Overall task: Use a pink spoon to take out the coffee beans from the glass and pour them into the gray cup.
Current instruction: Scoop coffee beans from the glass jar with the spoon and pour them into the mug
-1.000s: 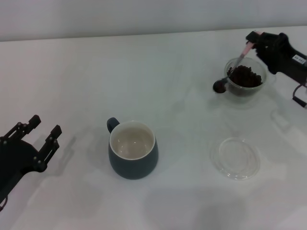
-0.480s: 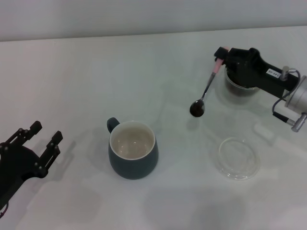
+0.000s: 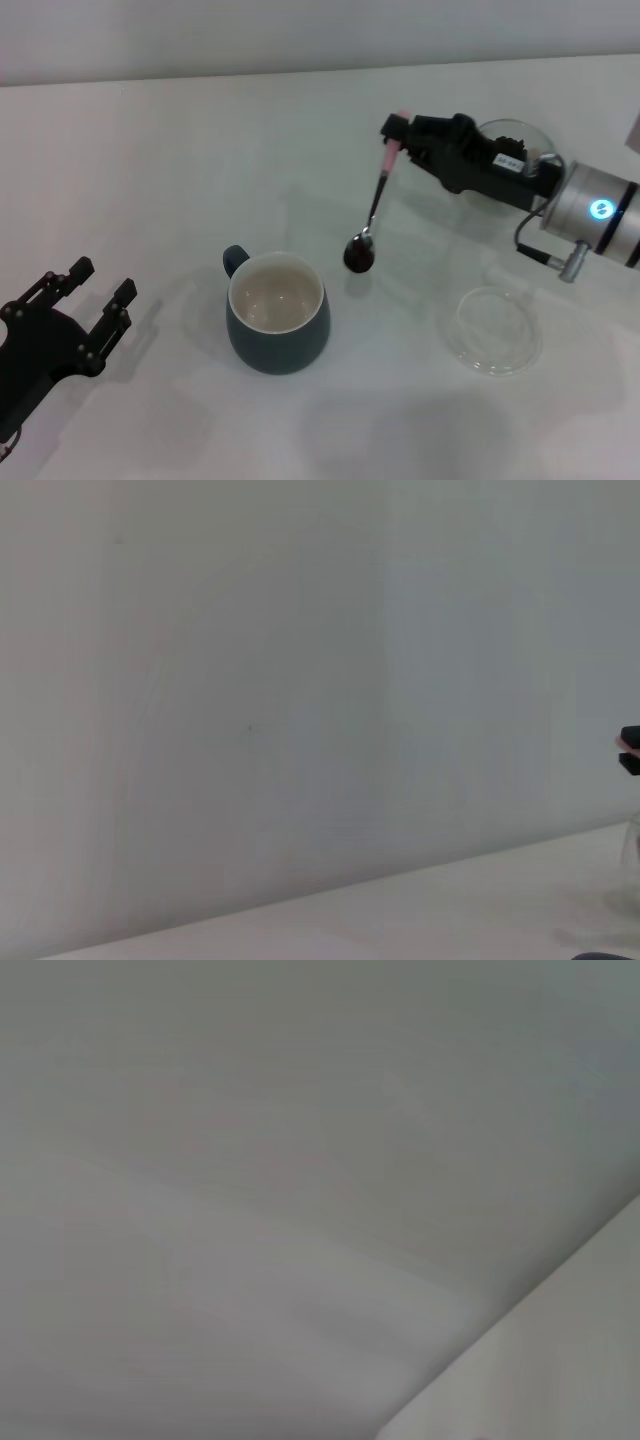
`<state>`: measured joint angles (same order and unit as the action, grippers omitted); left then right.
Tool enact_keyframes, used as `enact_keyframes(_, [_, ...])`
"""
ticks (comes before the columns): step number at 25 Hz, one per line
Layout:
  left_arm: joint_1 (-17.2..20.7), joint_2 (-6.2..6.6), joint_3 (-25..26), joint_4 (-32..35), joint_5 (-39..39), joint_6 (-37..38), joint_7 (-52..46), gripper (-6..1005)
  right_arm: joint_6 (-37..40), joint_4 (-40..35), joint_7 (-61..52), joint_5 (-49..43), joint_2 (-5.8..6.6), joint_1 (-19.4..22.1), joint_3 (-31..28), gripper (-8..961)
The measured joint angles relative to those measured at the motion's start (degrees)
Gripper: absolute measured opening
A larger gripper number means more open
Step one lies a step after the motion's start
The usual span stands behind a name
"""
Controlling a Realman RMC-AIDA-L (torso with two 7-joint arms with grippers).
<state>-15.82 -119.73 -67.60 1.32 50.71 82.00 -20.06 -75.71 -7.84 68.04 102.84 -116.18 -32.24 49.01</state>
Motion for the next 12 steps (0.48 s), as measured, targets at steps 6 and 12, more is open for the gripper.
enact_keyframes(6, [-0.2,0.02,0.0,-0.1,0.0,0.0,0.0,534,-0.2,4.2,2.0,-0.3,0.0,-2.9,0.0,147])
enact_keyframes(12, [-0.1,0.03,-0.3,-0.1,0.0,0.0,0.0,534,0.0,9.1,5.0,-0.3,0.0,-6.3,-0.1,147])
